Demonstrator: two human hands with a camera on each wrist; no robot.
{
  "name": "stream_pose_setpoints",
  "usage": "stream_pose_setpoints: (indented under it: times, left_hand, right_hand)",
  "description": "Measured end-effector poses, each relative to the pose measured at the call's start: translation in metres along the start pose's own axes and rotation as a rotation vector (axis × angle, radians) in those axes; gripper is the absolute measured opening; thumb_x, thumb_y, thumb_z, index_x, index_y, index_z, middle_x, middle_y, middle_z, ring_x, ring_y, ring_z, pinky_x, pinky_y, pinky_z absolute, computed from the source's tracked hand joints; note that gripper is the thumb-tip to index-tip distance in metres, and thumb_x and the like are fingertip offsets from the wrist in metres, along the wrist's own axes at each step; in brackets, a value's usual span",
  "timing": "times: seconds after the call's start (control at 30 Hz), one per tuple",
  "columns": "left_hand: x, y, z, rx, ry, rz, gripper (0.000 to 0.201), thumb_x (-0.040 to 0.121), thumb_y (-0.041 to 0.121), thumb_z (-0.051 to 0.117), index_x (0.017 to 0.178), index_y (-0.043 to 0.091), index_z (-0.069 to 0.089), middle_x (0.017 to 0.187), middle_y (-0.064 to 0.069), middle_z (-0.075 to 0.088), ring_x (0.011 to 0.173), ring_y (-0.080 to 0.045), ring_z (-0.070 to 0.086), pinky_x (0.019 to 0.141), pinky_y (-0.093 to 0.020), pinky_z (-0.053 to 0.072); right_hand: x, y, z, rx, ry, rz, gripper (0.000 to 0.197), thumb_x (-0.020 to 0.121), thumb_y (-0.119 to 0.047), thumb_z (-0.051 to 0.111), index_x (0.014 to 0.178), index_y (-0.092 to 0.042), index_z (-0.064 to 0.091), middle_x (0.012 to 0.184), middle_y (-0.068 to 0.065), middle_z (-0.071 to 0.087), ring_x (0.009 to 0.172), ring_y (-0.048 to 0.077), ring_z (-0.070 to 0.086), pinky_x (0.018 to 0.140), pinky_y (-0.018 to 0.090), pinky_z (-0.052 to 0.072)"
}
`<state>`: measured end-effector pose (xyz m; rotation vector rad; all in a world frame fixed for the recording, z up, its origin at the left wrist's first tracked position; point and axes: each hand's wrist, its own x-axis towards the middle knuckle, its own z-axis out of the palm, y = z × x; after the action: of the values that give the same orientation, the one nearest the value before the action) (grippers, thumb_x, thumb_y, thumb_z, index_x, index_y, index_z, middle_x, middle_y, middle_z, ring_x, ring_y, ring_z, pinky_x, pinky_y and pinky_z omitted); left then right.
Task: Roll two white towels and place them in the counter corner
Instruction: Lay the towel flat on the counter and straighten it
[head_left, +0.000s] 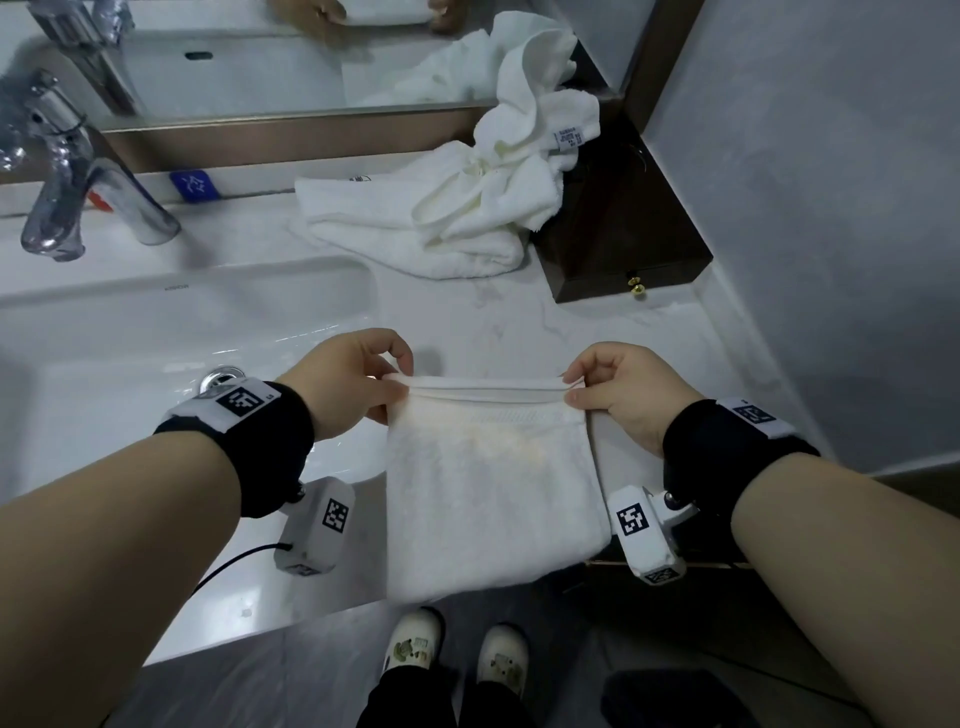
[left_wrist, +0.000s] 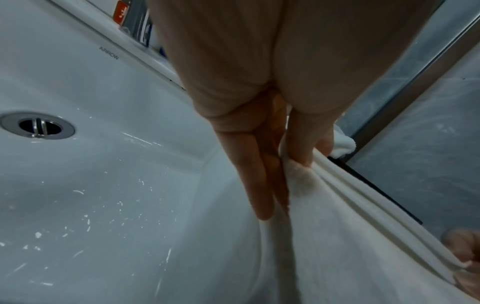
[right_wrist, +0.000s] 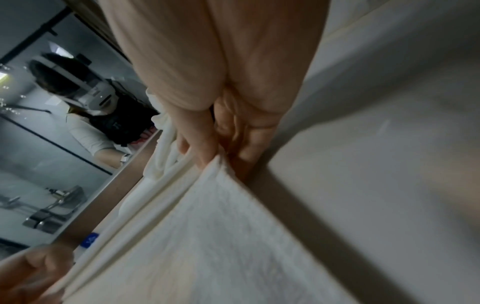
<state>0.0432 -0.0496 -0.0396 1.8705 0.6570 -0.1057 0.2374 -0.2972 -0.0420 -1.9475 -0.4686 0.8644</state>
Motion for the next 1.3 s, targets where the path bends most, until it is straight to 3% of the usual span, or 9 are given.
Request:
stream_pose_setpoints:
  times: [0.17,0.37,0.53,0.63,0.73,0.93,1.03,1.17,1.3]
  left_hand:
    - [0.003,-0.002,0.008,-0.084,0.041,0.002,0.032,0.089,-0.005,0.056,0.082,0.021,0.073,0.087,-0.005,0.064,0.059,-0.017,0.065,0.058,-0.032,0.059]
    - [0.014,0.003,0.003,-0.129,0.023,-0.099,0.030,0.081,-0.005,0.061,0.078,0.018,0.080,0.095,-0.008,0.076,0.070,-0.021,0.070,0.066,-0.027,0.057]
    - [0.012,0.006,0.003,-0.187,-0.004,-0.024,0.024,0.082,-0.005,0.070,0.079,0.018,0.075,0.101,-0.017,0.069,0.069,-0.022,0.065,0.065,-0.028,0.057]
    - [0.015,0.002,0.003,-0.305,0.022,0.001,0.038,0.080,-0.014,0.066,0.093,0.022,0.068,0.092,-0.012,0.060,0.070,-0.026,0.064,0.064,-0.035,0.059]
    - [0.020,0.000,0.005,-0.341,0.095,-0.009,0.050,0.080,-0.013,0.067,0.105,0.030,0.069,0.083,-0.002,0.060,0.071,-0.022,0.066,0.063,-0.031,0.058]
    - [0.029,0.009,0.003,-0.344,0.176,-0.004,0.032,0.089,-0.006,0.061,0.083,0.019,0.080,0.091,-0.003,0.078,0.075,-0.017,0.072,0.067,-0.023,0.058]
    - [0.029,0.008,0.003,-0.445,0.118,-0.071,0.026,0.092,-0.002,0.061,0.085,0.015,0.080,0.088,-0.010,0.077,0.071,-0.021,0.073,0.062,-0.026,0.058]
    - [0.028,0.001,0.001,-0.447,0.071,-0.110,0.024,0.093,0.000,0.061,0.088,0.014,0.080,0.092,-0.012,0.077,0.072,-0.021,0.072,0.060,-0.027,0.057]
    - [0.027,0.002,0.000,-0.518,0.054,-0.113,0.026,0.092,-0.002,0.060,0.082,0.012,0.079,0.088,-0.013,0.076,0.069,-0.020,0.071,0.060,-0.026,0.057]
  right_hand:
    - [0.002,-0.001,0.002,0.106,-0.032,0.068,0.020,0.081,0.010,0.067,0.078,-0.010,0.066,0.067,0.004,0.054,0.067,0.021,0.059,0.069,0.046,0.057]
    - [0.010,-0.004,0.003,0.194,0.002,0.075,0.021,0.081,0.013,0.066,0.079,-0.008,0.065,0.069,0.007,0.053,0.065,0.021,0.060,0.064,0.040,0.058]
    - [0.014,-0.004,0.002,0.272,0.030,0.153,0.022,0.080,0.020,0.061,0.080,-0.002,0.064,0.070,0.010,0.053,0.068,0.024,0.058,0.070,0.039,0.053]
    - [0.017,-0.007,0.000,0.339,0.006,0.172,0.025,0.079,0.023,0.057,0.079,-0.001,0.064,0.073,0.013,0.057,0.070,0.024,0.061,0.069,0.034,0.055]
    - [0.018,-0.010,-0.003,0.363,-0.023,0.136,0.026,0.081,0.021,0.057,0.082,-0.003,0.065,0.074,0.012,0.060,0.073,0.024,0.064,0.073,0.034,0.056]
    - [0.026,-0.019,-0.004,0.373,0.024,0.063,0.027,0.082,0.019,0.059,0.086,-0.006,0.066,0.081,0.017,0.057,0.084,0.030,0.056,0.079,0.036,0.052]
    - [0.027,-0.020,-0.005,0.374,0.022,0.076,0.023,0.084,0.016,0.059,0.085,-0.006,0.065,0.067,0.010,0.060,0.075,0.028,0.061,0.077,0.036,0.054]
    - [0.024,-0.017,-0.002,0.382,-0.002,0.153,0.018,0.089,0.009,0.058,0.090,-0.007,0.063,0.089,0.021,0.060,0.082,0.033,0.061,0.078,0.043,0.052]
    - [0.022,-0.019,0.000,0.383,-0.023,0.152,0.017,0.090,0.010,0.056,0.090,-0.006,0.061,0.084,0.018,0.058,0.075,0.029,0.060,0.069,0.037,0.051]
